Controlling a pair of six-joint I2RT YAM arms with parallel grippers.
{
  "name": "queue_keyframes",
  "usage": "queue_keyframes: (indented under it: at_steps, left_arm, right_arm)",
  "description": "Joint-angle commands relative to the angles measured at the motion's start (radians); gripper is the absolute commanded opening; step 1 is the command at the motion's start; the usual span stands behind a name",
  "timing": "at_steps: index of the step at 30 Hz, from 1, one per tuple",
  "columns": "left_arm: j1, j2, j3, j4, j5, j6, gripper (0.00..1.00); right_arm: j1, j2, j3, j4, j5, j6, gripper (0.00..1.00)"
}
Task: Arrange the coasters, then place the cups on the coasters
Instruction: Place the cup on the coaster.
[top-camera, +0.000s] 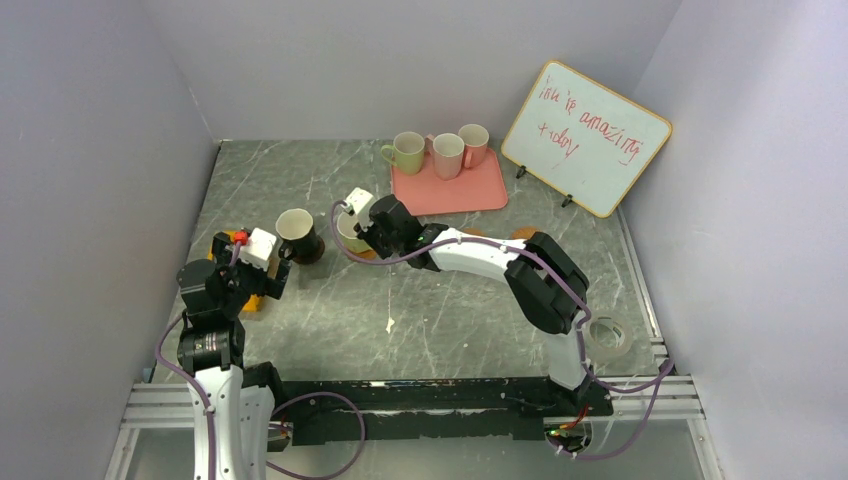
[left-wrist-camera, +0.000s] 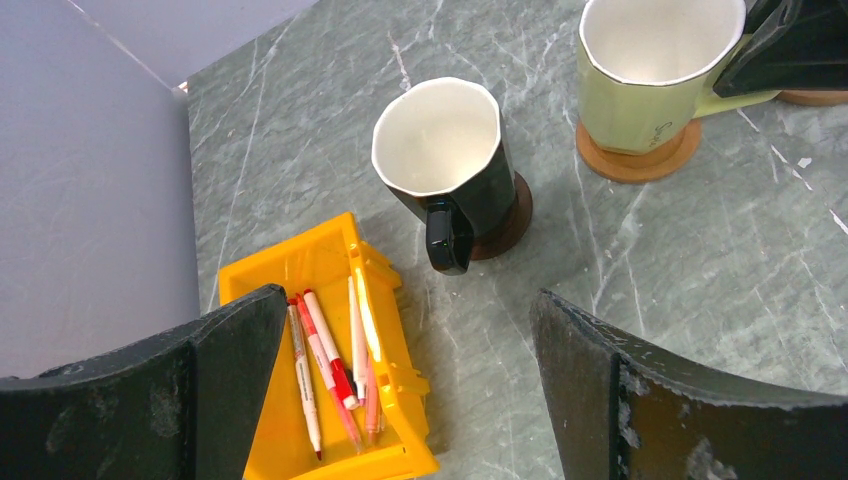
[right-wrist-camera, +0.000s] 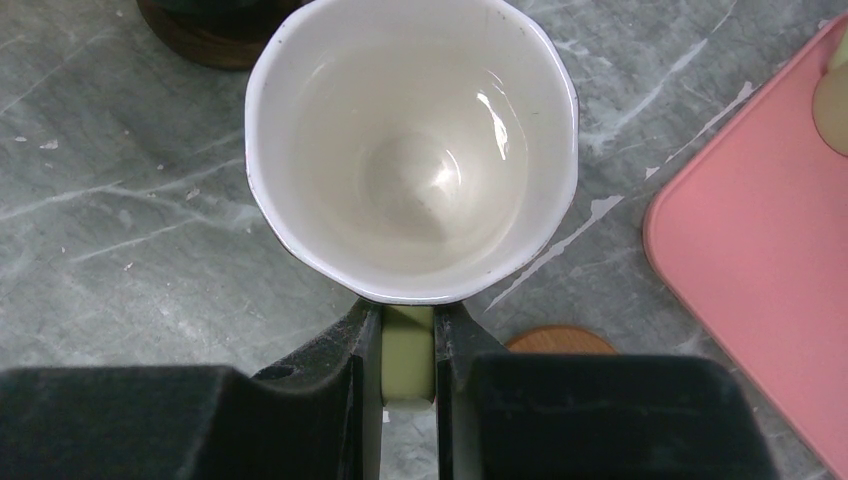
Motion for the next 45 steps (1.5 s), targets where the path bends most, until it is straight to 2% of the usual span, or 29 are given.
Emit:
queue_keyframes:
  at_steps: [1,15,30,45]
  left_arm:
    - [0.006,-0.008,-0.003,0.014,0.021,0.004,0.96]
    - [0.007,-0.008,-0.003,0.012,0.023,0.003,0.96]
    - [0.007,-0.008,-0.003,0.011,0.024,0.004,0.96]
    - [0.009,-0.008,-0.002,0.011,0.027,0.005,0.96]
  right_arm:
    - [-0.003,-0.030,0.050,0.038,0.015,-0.018,0.00]
    - [-0.010,-0.037,0.052,0.016,0.004,-0.027,0.01]
    - [-0.027,-0.056,0.049,-0.019,-0.089,-0.044,0.00]
    - [-0.030,-0.066,0.046,-0.028,-0.072,-0.071,0.00]
